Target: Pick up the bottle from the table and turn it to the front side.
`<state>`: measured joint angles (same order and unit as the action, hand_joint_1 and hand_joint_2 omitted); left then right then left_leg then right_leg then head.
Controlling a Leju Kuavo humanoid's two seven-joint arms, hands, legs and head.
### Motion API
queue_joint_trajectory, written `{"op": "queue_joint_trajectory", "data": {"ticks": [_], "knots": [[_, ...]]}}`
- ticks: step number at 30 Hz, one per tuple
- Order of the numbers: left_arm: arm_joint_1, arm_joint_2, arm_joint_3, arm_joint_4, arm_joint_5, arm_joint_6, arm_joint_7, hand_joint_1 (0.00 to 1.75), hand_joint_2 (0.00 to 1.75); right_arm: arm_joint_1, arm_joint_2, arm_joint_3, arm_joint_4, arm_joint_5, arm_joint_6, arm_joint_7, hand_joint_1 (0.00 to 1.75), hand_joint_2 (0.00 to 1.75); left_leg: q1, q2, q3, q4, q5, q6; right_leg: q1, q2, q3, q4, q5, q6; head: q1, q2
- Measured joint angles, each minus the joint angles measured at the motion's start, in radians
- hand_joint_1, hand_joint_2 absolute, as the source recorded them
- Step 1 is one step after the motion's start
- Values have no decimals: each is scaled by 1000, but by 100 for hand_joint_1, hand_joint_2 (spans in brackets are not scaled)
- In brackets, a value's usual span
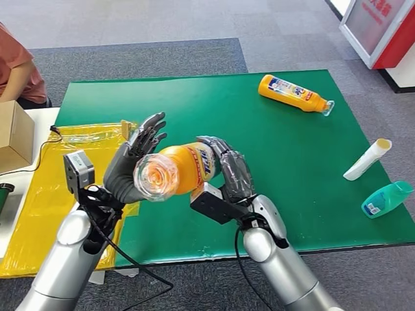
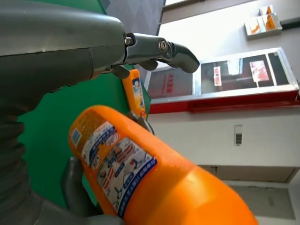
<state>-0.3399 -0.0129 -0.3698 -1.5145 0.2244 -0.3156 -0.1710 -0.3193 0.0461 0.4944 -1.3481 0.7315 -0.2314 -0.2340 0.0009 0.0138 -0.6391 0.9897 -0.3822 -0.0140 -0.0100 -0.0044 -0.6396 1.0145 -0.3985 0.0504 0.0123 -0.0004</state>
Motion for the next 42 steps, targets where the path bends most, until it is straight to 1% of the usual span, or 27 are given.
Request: {"op": "queue_joint_trajectory", "data": {"ticks": [5,9,17,21,25,30,32,35,40,42], "knots": [[-20,6,-54,4,66,-50,29,0,175,-34,4,10,19,20,-3,10,175,175,0,0,0,0,0,0,0,0,0,0,0,0,0,0],[-42,10,-79,18,85,-53,41,0,175,-49,5,14,37,29,-3,13,175,175,0,0,0,0,0,0,0,0,0,0,0,0,0,0],[-82,23,-108,56,68,-37,45,0,175,-65,5,14,62,43,-3,24,175,175,0,0,0,0,0,0,0,0,0,0,0,0,0,0],[-96,30,-121,63,-4,6,38,2,175,-70,4,14,67,56,-2,33,175,175,0,0,0,0,0,0,0,0,0,0,0,0,0,0],[-111,31,-127,61,-171,95,14,175,175,-62,2,12,69,68,3,54,175,175,0,0,0,0,0,0,0,0,0,0,0,0,0,0],[-118,28,-142,54,-378,189,-3,175,175,-59,2,13,70,76,16,67,175,175,0,0,0,0,0,0,0,0,0,0,0,0,0,0],[-118,25,-148,50,-432,213,-7,175,175,-59,2,13,70,78,18,69,175,175,0,0,0,0,0,0,0,0,0,0,0,0,0,0],[-118,20,-152,44,-478,232,-9,175,175,-58,3,15,70,80,21,69,175,175,0,0,0,0,0,0,0,0,0,0,0,0,0,0],[-116,15,-152,36,-492,239,-10,175,175,-55,3,16,69,83,27,69,175,175,0,0,0,0,0,0,0,0,0,0,0,0,0,0],[-113,13,-152,34,-490,237,-10,175,175,-54,3,16,68,84,29,69,87,175,0,0,0,0,0,0,0,0,0,0,0,0,0,0]]}}
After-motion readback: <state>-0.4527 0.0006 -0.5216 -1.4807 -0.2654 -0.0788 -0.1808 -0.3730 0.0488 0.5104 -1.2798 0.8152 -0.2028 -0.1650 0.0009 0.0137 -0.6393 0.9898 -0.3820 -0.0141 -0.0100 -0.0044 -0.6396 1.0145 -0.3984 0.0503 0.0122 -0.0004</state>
